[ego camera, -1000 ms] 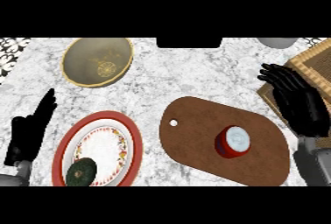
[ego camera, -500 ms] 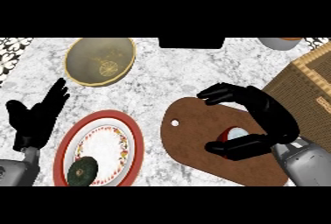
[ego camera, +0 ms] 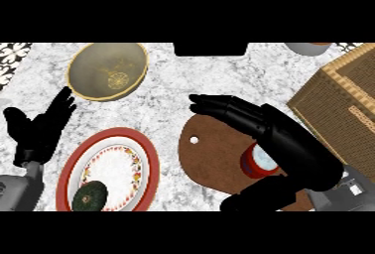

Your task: Pick the can from the cutting board and place it in the basket

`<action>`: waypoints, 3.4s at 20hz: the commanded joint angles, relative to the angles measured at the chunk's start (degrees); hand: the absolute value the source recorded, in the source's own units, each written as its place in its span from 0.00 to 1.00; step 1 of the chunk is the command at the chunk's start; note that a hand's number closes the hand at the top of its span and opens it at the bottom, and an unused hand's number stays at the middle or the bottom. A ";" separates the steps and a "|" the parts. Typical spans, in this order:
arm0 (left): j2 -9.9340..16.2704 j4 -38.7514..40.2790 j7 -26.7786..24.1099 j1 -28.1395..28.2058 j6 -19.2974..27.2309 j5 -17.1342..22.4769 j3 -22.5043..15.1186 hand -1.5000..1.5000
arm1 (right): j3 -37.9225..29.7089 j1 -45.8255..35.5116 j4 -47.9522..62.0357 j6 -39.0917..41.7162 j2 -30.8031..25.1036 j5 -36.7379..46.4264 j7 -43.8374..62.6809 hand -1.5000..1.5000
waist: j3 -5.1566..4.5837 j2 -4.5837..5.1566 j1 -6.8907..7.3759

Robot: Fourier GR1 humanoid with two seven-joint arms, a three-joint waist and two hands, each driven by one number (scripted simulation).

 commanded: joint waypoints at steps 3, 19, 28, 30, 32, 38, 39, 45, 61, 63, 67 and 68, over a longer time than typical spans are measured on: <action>1.31 0.03 0.03 0.33 -1.68 1.12 1.49 0.50 | -3.47 -10.56 -0.73 8.53 -13.64 6.90 18.08 0.00 | -0.22 -0.70 -0.32; -2.00 2.22 -1.09 -1.15 -0.50 -2.64 1.31 0.50 | -18.64 -20.38 6.99 38.54 -28.43 -33.27 37.55 0.00 | 0.19 0.15 -0.34; -1.78 3.94 -0.80 -1.94 -3.69 -3.03 4.50 0.50 | -31.16 -4.12 1.03 36.03 -25.20 -29.52 27.32 0.00 | 0.25 0.38 0.23; -4.72 5.32 -1.88 -2.56 -3.32 -3.69 3.32 0.50 | -32.86 2.62 -2.89 37.21 -22.81 -26.42 24.20 0.00 | 0.26 0.41 -0.08; -4.58 1.05 -0.32 -0.64 -3.01 -4.01 3.05 0.50 | -33.74 7.77 -4.13 39.03 -19.94 -22.32 21.01 0.00 | 0.28 0.40 0.32; -4.37 1.49 4.75 -4.60 -3.21 -4.51 4.73 0.50 | -29.19 10.27 -5.10 35.18 -9.02 -4.90 13.79 0.00 | 0.26 0.54 0.85; -5.91 2.03 -0.57 -0.69 -3.44 -5.59 3.87 0.50 | -30.50 14.86 -4.65 35.87 -7.52 -1.01 7.80 0.00 | 0.30 0.58 0.81; -5.25 3.35 -0.33 -3.12 -4.46 -6.54 5.82 0.50 | -23.74 14.09 3.72 27.91 0.76 9.65 -0.60 0.00 | 0.25 0.65 1.06; -8.48 0.57 0.10 1.07 -8.44 -9.54 9.13 0.50 | -15.45 15.54 16.71 25.32 5.03 29.13 -9.13 0.00 | 0.22 0.46 0.72; -7.35 2.40 3.37 -3.53 -8.74 -9.10 11.34 0.50 | -19.28 14.47 16.60 27.18 2.87 27.59 -11.90 0.00 | 0.22 0.47 0.58; -9.09 0.47 5.52 -4.06 -8.38 -11.15 11.06 0.50 | -19.34 16.40 16.61 27.19 4.28 29.44 -14.37 0.00 | 0.22 0.44 0.58; -10.12 -1.78 4.81 -1.28 -8.04 -11.54 10.14 0.50 | -19.90 17.48 19.44 26.26 3.29 29.73 -18.19 0.00 | 0.23 0.44 0.67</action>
